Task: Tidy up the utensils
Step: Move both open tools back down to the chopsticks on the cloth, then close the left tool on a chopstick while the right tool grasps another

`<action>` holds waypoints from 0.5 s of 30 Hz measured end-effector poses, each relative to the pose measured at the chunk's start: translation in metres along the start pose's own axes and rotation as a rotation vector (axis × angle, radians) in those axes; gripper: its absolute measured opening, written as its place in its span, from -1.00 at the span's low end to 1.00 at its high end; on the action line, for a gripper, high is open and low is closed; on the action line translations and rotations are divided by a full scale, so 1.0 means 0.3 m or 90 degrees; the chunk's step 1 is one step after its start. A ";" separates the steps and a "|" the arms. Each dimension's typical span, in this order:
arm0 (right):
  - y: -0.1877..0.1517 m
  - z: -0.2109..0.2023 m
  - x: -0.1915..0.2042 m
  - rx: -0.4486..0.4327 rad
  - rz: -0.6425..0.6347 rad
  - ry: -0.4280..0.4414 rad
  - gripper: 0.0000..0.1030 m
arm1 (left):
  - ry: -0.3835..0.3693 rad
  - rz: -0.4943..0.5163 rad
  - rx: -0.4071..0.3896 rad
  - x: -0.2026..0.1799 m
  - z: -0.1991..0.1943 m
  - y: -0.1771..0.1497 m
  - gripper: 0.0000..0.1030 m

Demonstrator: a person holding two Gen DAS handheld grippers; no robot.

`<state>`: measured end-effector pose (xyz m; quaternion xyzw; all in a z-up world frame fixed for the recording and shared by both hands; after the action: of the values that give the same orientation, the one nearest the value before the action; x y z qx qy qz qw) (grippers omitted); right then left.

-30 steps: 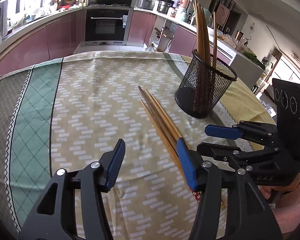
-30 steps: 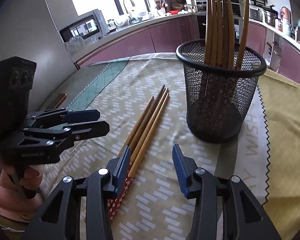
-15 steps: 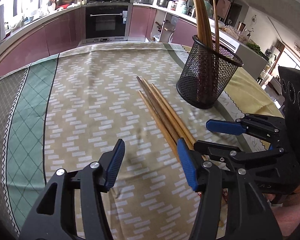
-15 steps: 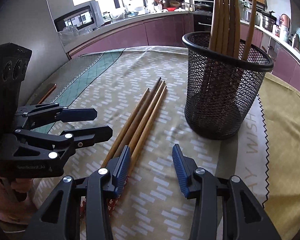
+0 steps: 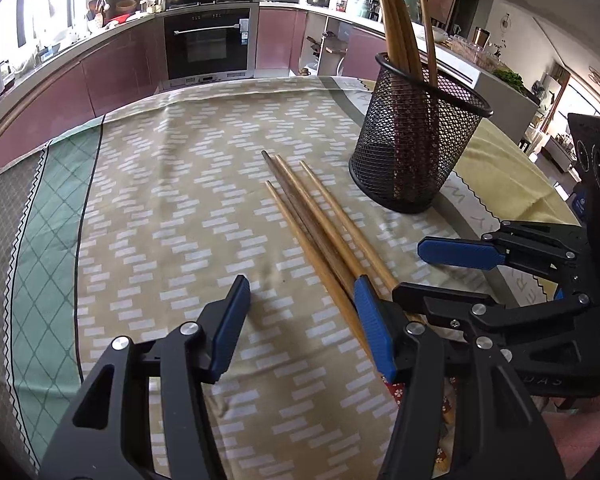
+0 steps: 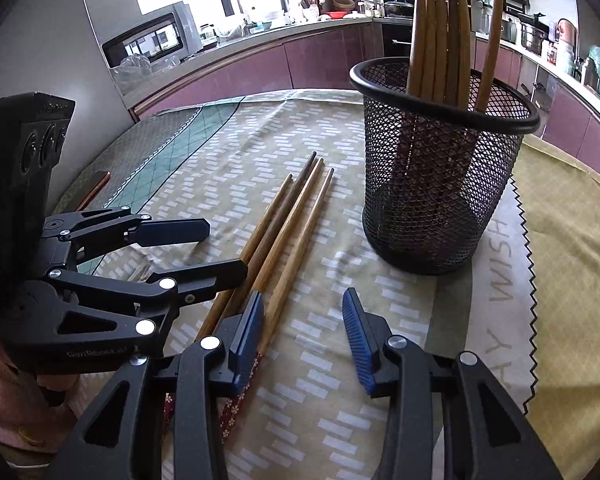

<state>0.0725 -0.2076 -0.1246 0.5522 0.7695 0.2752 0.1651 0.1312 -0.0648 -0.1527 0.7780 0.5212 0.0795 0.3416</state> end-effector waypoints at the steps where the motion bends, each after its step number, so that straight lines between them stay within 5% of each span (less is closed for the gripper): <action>1: 0.000 0.000 -0.001 0.000 0.000 0.000 -0.25 | 0.001 0.000 0.001 0.003 -0.001 -0.001 -0.03; 15: 0.029 0.023 0.014 -0.002 -0.014 -0.016 -0.34 | 0.017 0.004 0.006 0.024 -0.004 0.005 -0.39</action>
<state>0.0815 -0.2001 -0.1246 0.5471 0.7729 0.2676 0.1781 0.1350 -0.0583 -0.1524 0.7802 0.5238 0.0882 0.3304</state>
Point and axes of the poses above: each gripper's, at about its wrist camera, not at the fingertips, and z roughly the way its jaws point, x to its left, y to its top, the point moved 6 cm from there along z, roughly the way its jaws point, and after that the axes turned 9 degrees about -y, right-handed, at the moved point
